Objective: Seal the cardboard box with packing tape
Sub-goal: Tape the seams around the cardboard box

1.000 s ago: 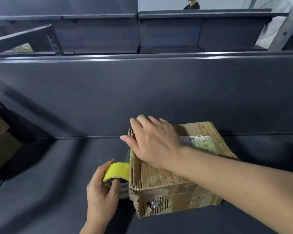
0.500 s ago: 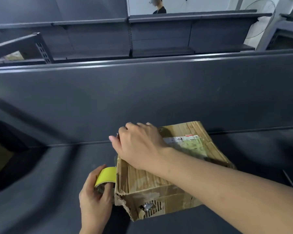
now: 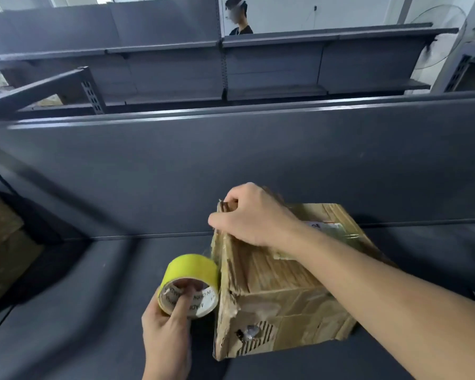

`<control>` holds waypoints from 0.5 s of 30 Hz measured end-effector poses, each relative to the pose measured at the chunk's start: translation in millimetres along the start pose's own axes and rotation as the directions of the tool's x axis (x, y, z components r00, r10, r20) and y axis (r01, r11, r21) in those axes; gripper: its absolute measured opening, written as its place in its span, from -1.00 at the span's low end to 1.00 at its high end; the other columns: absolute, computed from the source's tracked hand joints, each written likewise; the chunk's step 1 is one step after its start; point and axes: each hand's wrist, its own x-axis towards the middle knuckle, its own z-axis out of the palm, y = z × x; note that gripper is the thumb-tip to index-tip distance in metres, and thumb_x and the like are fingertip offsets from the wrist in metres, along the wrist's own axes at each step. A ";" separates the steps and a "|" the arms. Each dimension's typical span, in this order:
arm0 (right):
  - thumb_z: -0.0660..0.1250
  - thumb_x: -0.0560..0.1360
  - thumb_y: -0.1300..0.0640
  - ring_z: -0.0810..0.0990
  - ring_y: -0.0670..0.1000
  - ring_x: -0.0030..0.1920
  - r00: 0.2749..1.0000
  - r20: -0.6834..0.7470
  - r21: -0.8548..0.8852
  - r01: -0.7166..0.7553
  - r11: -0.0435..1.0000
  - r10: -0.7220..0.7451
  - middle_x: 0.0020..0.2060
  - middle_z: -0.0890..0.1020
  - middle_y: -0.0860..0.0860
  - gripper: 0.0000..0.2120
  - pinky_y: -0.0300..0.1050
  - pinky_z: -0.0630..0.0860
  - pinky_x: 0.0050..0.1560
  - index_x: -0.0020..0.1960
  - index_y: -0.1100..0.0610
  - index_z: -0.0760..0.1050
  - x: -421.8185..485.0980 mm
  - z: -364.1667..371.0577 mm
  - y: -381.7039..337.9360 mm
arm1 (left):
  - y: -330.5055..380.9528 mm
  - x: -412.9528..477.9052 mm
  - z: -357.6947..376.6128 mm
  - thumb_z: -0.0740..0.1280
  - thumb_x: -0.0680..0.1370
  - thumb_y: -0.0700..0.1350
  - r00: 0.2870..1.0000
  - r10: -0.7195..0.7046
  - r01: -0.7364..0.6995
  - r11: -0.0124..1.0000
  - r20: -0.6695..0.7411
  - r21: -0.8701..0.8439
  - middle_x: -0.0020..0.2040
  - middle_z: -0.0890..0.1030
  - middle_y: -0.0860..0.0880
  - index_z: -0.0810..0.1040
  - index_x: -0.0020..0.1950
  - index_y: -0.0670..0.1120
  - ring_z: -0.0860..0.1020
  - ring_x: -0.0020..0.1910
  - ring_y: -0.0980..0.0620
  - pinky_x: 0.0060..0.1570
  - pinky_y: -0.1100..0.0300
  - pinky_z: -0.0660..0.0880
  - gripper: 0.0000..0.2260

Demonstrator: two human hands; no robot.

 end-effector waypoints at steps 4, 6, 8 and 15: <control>0.35 0.24 -0.09 0.47 -0.04 -0.33 0.996 -0.088 0.313 0.020 0.949 0.008 -0.36 0.55 0.15 -0.66 0.00 0.48 -0.24 -0.31 0.22 0.51 2.6 -35.1 16.9 | 45.3 4.7 18.0 0.54 0.45 -0.25 0.973 0.183 -0.164 0.977 0.141 -0.138 -0.22 0.72 -0.03 0.69 -0.11 -0.06 0.65 -0.20 0.04 -0.17 0.29 0.60 -0.89; 0.35 0.24 0.00 0.53 -0.07 -0.28 0.991 -0.129 0.507 0.031 0.861 0.040 -0.28 0.64 0.17 -0.67 -0.05 0.50 -0.19 -0.21 0.26 0.60 -0.8 -48.5 30.6 | 72.0 8.9 26.9 0.58 0.40 -0.17 0.940 0.290 -0.264 0.952 0.178 -0.157 -0.22 0.71 0.02 0.67 -0.07 -0.07 0.63 -0.22 0.13 -0.17 0.32 0.58 -0.84; 0.35 0.29 0.08 0.58 -0.08 -0.25 0.988 -0.129 0.651 0.019 0.759 0.086 -0.30 0.65 0.07 -0.74 -0.17 0.50 -0.19 -0.17 0.25 0.65 -2.3 -54.8 50.7 | 100.6 14.7 40.5 0.54 0.43 -0.12 0.892 0.404 -0.391 0.914 0.202 -0.106 -0.19 0.72 0.10 0.65 -0.01 -0.08 0.63 -0.21 0.22 -0.15 0.39 0.53 -0.82; 0.35 0.45 0.15 0.66 0.00 0.11 0.963 -0.040 0.581 -0.194 0.791 0.267 0.00 0.73 -0.09 -0.79 -0.06 0.53 0.15 -0.01 -0.04 0.72 -11.2 -65.5 103.6 | 140.5 19.4 85.8 0.47 0.45 0.04 0.711 0.487 -0.553 0.833 0.507 -0.024 0.12 0.71 0.14 0.62 0.22 0.08 0.67 0.09 0.14 0.07 0.33 0.54 -0.66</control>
